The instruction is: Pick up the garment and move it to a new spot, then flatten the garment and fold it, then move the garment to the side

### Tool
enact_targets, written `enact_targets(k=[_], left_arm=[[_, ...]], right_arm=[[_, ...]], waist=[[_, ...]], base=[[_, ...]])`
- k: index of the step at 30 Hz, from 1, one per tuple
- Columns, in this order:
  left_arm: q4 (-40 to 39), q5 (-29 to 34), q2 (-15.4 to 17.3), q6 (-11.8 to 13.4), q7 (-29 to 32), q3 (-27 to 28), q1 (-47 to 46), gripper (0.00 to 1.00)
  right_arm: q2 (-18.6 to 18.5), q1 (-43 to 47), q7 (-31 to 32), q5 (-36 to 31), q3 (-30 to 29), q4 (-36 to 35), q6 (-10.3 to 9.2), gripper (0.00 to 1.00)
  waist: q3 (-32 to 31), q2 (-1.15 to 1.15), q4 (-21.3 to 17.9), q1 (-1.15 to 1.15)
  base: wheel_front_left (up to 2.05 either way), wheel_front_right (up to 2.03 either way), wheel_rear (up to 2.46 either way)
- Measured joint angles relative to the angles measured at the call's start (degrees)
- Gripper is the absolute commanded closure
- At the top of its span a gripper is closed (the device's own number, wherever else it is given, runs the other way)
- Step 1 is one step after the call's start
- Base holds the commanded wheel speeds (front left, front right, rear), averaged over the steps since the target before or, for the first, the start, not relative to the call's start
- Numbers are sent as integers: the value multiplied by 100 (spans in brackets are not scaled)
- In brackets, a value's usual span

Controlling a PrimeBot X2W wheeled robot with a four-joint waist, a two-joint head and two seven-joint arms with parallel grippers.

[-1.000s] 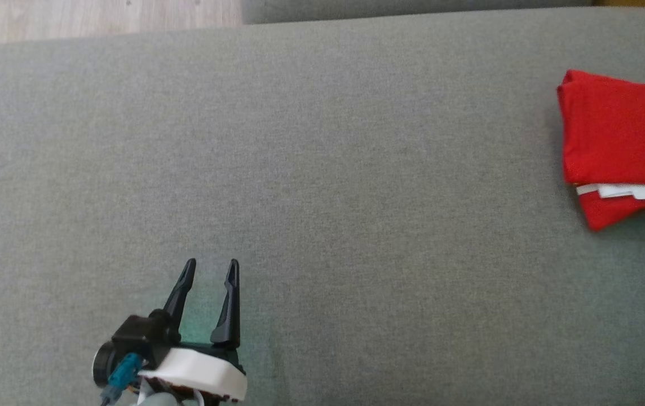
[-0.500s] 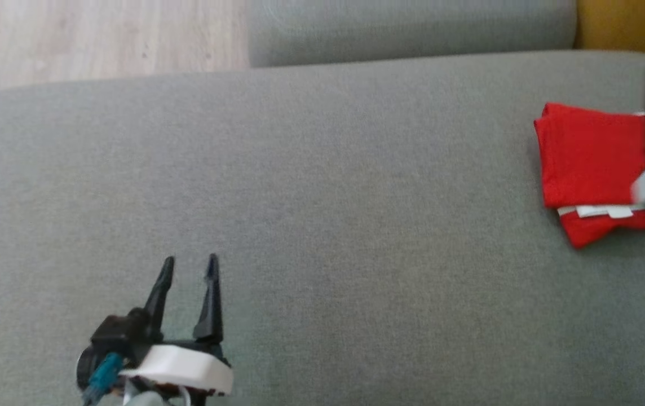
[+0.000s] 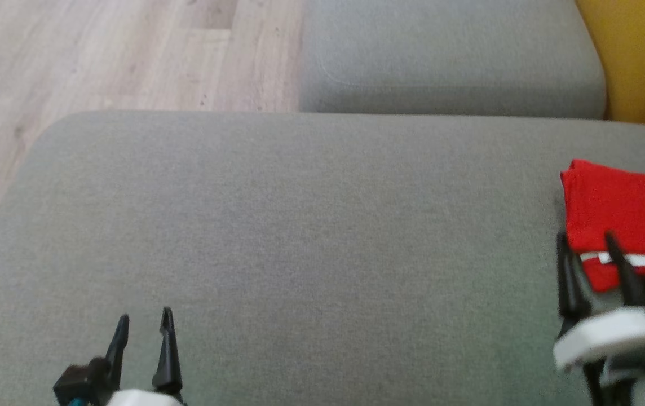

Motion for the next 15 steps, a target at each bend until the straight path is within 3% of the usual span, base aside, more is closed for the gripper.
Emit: enact_targets(k=[7, 15], left_arm=[[3, -18, 152, 40, 11, -45, 298, 0], [26, 167, 141, -8, 60, -366, 303, 0]], right_arm=[[4, 899, -628, 300, 333, 266, 0, 0], [7, 1053, -990, 66, 635, 514, 0, 0]], waist=[[-150, 0, 136, 1], [-215, 0, 132, 1]], base=[[0, 0, 0], [0, 0, 0]])
